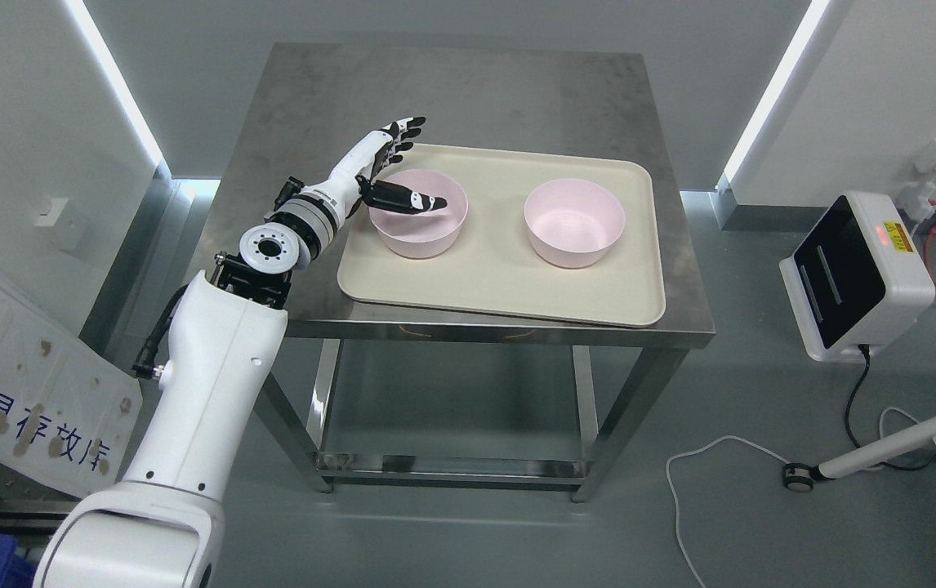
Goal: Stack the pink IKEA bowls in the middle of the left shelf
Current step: 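Grip the rim of the nearer pink bowl with the left hand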
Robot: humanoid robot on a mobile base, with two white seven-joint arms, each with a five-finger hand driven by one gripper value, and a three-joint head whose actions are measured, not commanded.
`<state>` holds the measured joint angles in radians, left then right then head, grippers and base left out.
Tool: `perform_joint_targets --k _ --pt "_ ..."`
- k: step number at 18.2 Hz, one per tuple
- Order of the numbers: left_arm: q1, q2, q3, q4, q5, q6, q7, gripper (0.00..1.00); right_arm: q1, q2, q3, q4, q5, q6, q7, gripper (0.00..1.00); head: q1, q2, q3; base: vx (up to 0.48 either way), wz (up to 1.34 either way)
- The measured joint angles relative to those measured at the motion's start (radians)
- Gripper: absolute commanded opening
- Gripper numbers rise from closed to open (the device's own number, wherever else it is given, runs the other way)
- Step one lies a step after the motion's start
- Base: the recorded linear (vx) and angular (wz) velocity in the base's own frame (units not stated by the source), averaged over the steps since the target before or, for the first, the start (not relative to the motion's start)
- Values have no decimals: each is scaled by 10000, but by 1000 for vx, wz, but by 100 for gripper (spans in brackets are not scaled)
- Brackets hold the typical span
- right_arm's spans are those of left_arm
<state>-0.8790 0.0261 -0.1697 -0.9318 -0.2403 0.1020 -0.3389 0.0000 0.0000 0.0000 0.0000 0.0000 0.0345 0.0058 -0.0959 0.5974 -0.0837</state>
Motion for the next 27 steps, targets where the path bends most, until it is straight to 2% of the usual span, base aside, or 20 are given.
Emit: perform_joint_targets --k 5,12,19,23,27 --pt "-68 169 -89 261 -21 -604 -528 64 0 0 0 0 0 0 0 100 0 0 0 0 0" --pt "-144 279 -274 449 -352 -1136 -936 62 0 0 0 0 0 0 0 100 0 0 0 0 0" --pt "-288 322 -544 563 -743 -1256 -992 44 0 0 0 0 0 2 0 100 0 0 0 0 0" --pt "-388 335 -726 668 -1030 -1709 -1008 37 0 0 0 0 0 3 0 100 0 0 0 0 0" --pt "-463 349 -874 756 -1303 -1987 -1002 24 0 0 0 0 0 6 0 100 0 0 0 0 0"
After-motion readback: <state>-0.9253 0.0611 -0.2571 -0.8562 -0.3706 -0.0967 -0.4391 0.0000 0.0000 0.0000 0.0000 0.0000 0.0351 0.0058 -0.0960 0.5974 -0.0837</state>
